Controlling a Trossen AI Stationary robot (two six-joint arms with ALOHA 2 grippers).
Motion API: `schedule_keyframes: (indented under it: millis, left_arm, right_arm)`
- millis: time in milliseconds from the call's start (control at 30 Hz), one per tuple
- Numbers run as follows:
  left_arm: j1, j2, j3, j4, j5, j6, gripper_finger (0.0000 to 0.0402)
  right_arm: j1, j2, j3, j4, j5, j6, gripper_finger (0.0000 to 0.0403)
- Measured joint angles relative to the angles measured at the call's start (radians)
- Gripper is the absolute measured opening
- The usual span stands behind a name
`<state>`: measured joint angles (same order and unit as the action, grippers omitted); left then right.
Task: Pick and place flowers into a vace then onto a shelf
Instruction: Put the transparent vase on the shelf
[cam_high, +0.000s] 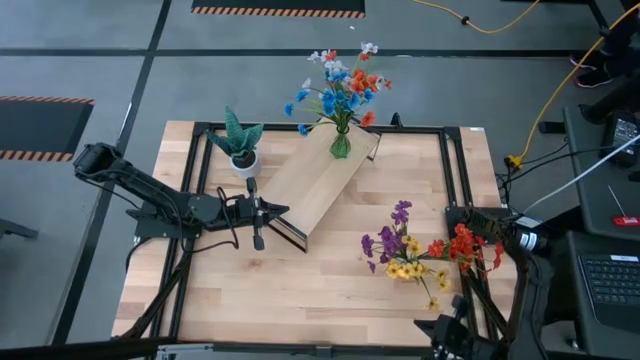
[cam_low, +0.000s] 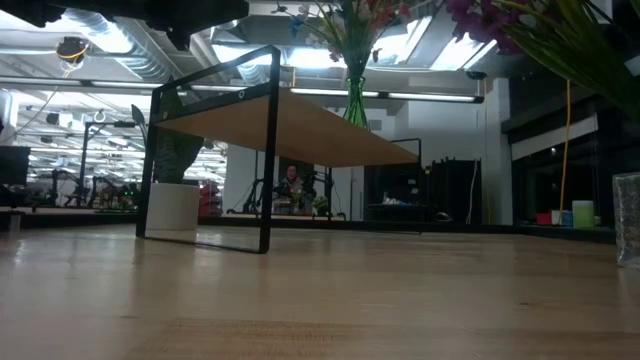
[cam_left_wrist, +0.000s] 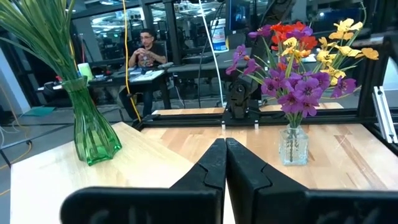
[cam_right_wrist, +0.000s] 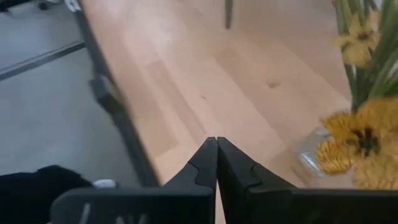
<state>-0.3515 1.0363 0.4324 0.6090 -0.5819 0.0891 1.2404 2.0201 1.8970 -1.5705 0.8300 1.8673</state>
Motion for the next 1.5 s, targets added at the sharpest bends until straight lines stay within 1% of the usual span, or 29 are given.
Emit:
schedule_keyframes:
  millis: [67,267,400,467,567,767,867,967,1067,1167,1300,1500]
  left_arm:
    - [0.0,0.0,0.0,-0.001,0.0,0.0,0.0005]
    - [0.0,0.0,0.0,-0.008,0.0,0.001,0.0002]
    - [0.0,0.0,0.0,-0.009,0.0,0.001,0.0003]
    - [0.0,0.0,0.0,-0.009,0.0,0.0,0.0005]
    - [0.0,0.0,0.0,-0.014,0.0,0.0,0.0007]
    - [0.0,0.0,0.0,-0.016,0.0,0.0,0.0008]
    - [0.0,0.0,0.0,-0.016,0.0,0.0,0.0008]
    - [0.0,0.0,0.0,-0.016,0.0,-0.001,0.0005]
    - [0.0,0.0,0.0,-0.017,0.0,-0.001,0.0003]
    - [0.0,0.0,0.0,-0.029,0.0,-0.018,0.0005]
    - [0.0,0.0,0.0,-0.037,0.0,-0.024,0.0006]
    - [0.0,0.0,0.0,-0.037,0.0,-0.027,0.0002]
  right_arm:
    - [0.0,0.0,-0.049,0.0,0.0,0.027,0.0009]
    - [0.0,-0.024,-0.212,0.0,-0.004,0.192,0.001]
    - [0.0,-0.049,-0.316,-0.002,-0.049,0.244,0.0012]
    - [0.0,-0.052,-0.353,-0.002,-0.056,0.274,0.0024]
    - [0.0,-0.054,-0.382,-0.001,-0.07,0.297,0.0059]
    - [-0.017,-0.055,-0.389,0.0,-0.071,0.306,0.0153]
    - [-0.041,-0.055,-0.389,0.0,-0.072,0.352,0.0197]
    - [-0.066,-0.055,-0.401,0.011,-0.072,0.407,0.023]
    - [-0.09,-0.055,-0.431,0.04,-0.072,0.413,0.0252]
    - [-0.116,-0.055,-0.468,0.066,-0.074,0.438,0.026]
    - [-0.155,-0.055,-0.498,0.082,-0.091,0.44,0.0259]
    - [-0.215,-0.055,-0.504,0.082,-0.208,0.451,0.0256]
